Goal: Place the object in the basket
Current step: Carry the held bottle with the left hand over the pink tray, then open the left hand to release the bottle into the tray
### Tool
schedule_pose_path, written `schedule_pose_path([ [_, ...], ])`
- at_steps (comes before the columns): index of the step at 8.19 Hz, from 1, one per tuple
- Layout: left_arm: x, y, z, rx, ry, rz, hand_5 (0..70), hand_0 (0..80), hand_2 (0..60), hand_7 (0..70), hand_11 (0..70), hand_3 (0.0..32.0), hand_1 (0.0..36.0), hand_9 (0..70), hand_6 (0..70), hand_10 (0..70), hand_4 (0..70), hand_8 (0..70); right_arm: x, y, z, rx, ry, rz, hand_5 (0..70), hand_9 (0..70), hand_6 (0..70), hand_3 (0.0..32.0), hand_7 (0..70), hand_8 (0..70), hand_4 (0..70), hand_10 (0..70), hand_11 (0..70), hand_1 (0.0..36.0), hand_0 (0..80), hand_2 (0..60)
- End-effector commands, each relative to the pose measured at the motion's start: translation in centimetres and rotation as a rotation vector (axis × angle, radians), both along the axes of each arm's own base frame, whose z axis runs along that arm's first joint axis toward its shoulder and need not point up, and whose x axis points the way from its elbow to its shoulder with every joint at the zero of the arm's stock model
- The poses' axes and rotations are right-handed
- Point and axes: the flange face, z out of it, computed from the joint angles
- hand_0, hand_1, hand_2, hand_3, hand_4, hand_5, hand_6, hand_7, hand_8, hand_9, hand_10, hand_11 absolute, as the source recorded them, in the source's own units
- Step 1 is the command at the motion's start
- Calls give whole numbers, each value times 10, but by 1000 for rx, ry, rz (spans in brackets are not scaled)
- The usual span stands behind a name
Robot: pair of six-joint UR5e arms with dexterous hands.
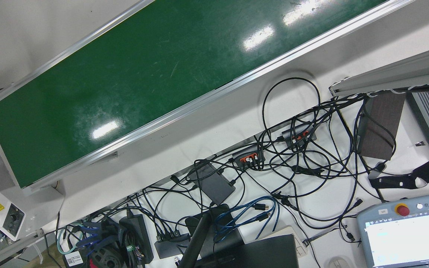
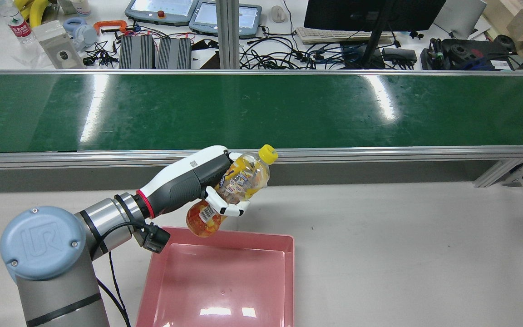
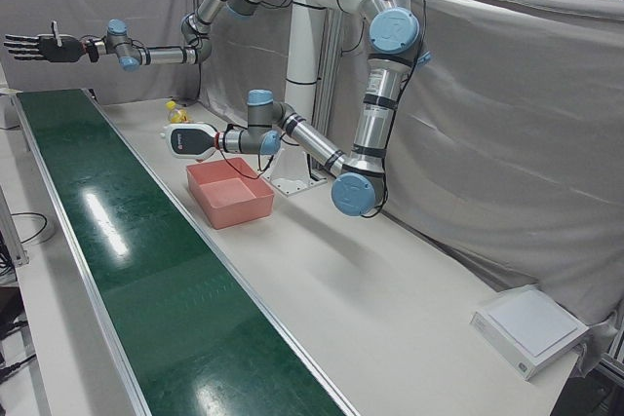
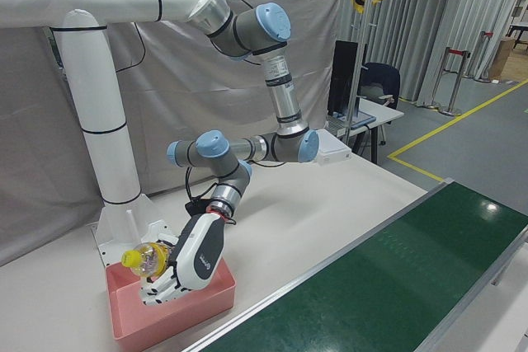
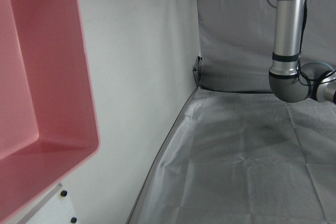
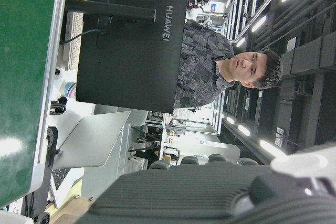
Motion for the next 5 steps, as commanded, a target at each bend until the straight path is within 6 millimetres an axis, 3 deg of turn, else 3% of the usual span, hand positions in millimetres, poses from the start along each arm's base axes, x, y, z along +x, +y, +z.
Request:
schedule_pose_path([
  [1, 22, 29, 2, -1, -27, 55, 395, 475, 479, 349, 564, 0, 170, 511, 222, 396, 331, 359, 0, 0, 0, 0, 0, 0, 0, 0, 0, 0, 0, 0, 0, 0, 0, 0, 0, 0],
  [2, 22, 30, 3, -1, -28, 60, 156, 465, 40, 147, 359, 0, 80, 232, 57, 241, 217, 150, 0, 0, 0, 0, 0, 0, 0, 0, 0, 0, 0, 0, 0, 0, 0, 0, 0, 0],
  [3, 22, 31, 3, 0, -25, 65, 93, 468, 0, 54, 239, 0, 62, 97, 1, 157, 127, 57, 0, 0, 0, 0, 0, 0, 0, 0, 0, 0, 0, 0, 0, 0, 0, 0, 0, 0],
  [4, 22, 32, 3, 2, -23, 68, 41, 471, 0, 22, 141, 0, 59, 27, 0, 88, 62, 6, 0, 0, 0, 0, 0, 0, 0, 0, 0, 0, 0, 0, 0, 0, 0, 0, 0, 0],
  [5, 22, 33, 4, 6, -23, 75, 11, 472, 0, 7, 109, 0, 46, 0, 0, 67, 23, 0, 0, 0, 0, 0, 0, 0, 0, 0, 0, 0, 0, 0, 0, 0, 0, 0, 0, 0],
])
